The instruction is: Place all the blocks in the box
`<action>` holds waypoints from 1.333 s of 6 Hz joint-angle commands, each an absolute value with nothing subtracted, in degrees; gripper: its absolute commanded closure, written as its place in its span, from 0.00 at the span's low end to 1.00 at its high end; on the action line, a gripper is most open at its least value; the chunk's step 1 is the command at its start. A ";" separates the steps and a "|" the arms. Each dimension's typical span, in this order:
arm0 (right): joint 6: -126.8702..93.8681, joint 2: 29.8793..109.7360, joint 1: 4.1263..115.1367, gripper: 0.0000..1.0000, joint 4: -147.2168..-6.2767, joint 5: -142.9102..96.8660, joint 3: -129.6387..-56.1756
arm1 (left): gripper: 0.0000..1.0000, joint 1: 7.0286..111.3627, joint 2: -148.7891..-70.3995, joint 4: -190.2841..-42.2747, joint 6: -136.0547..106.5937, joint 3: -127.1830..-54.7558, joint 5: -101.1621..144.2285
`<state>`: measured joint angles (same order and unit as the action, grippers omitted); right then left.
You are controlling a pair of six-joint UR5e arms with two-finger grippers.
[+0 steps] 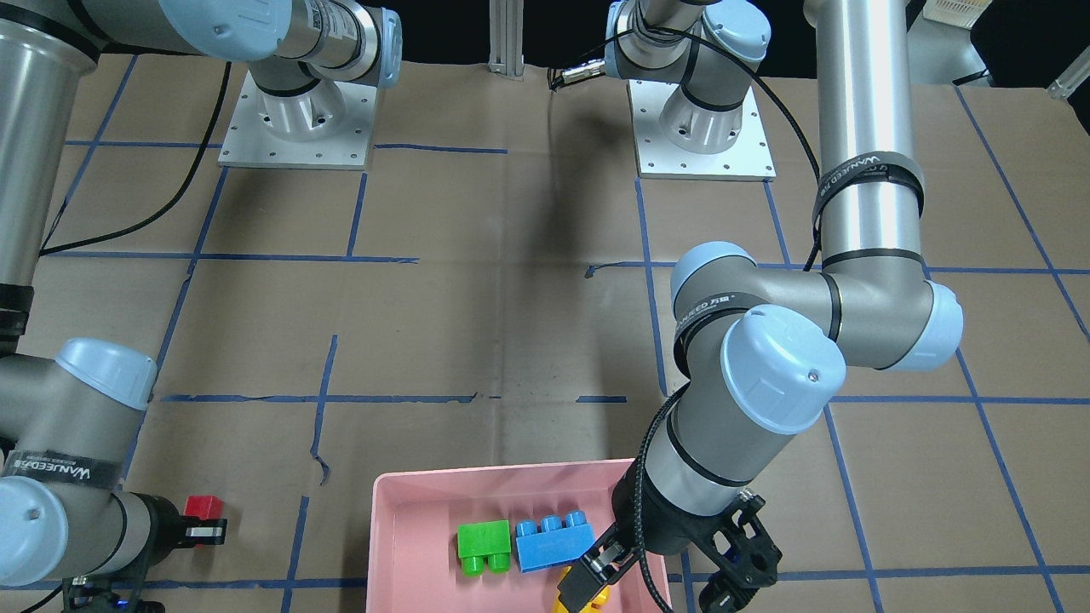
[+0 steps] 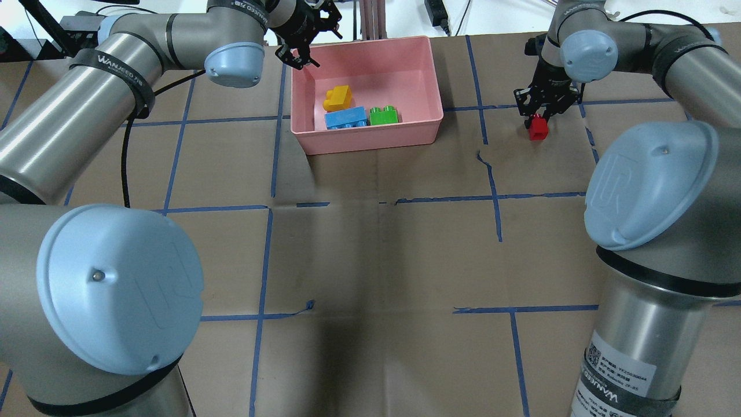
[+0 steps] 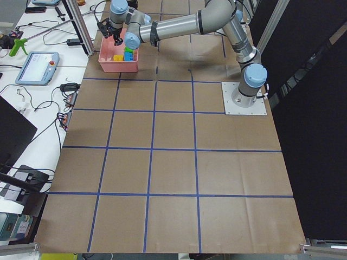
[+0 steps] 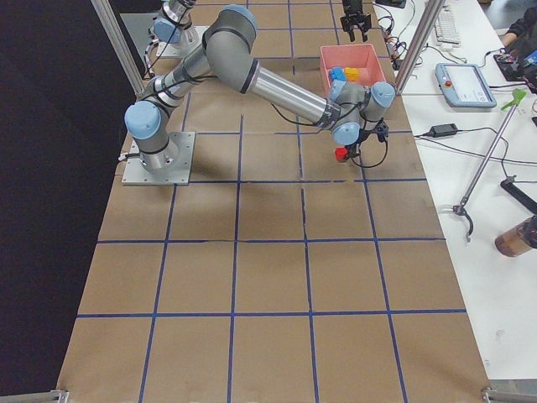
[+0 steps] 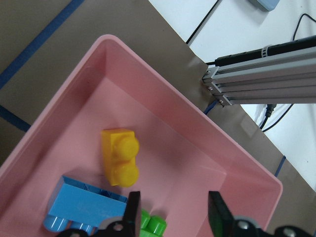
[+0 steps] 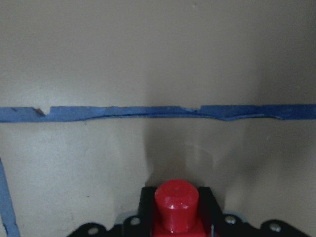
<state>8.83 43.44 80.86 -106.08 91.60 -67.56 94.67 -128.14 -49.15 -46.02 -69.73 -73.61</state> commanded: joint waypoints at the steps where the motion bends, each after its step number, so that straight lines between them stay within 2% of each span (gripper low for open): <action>1: 8.88 43.59 80.86 0.83 -106.00 91.76 -67.06 | 0.01 92.48 -126.75 -49.74 -36.12 -73.10 -75.39; 2: 8.62 44.55 80.86 0.83 -105.82 91.76 -65.76 | 0.01 91.59 -125.26 -50.09 -27.86 -75.39 -78.72; 3: 8.53 45.78 80.95 0.83 -103.04 91.67 -61.13 | 0.01 90.80 -123.33 -52.45 -20.03 -76.80 -80.49; 5: 6.61 46.40 82.17 0.83 -89.53 90.88 -48.40 | 0.01 90.70 -116.05 -70.66 -3.43 -77.26 -87.50; 6: 0.94 46.32 85.92 0.83 -87.73 90.88 -45.73 | 0.01 90.44 -111.93 -80.15 -2.30 -77.34 -87.63; 8: -14.43 45.97 95.58 0.83 -89.54 90.62 -44.48 | 0.01 90.44 -105.07 -87.68 0.96 -78.74 -89.73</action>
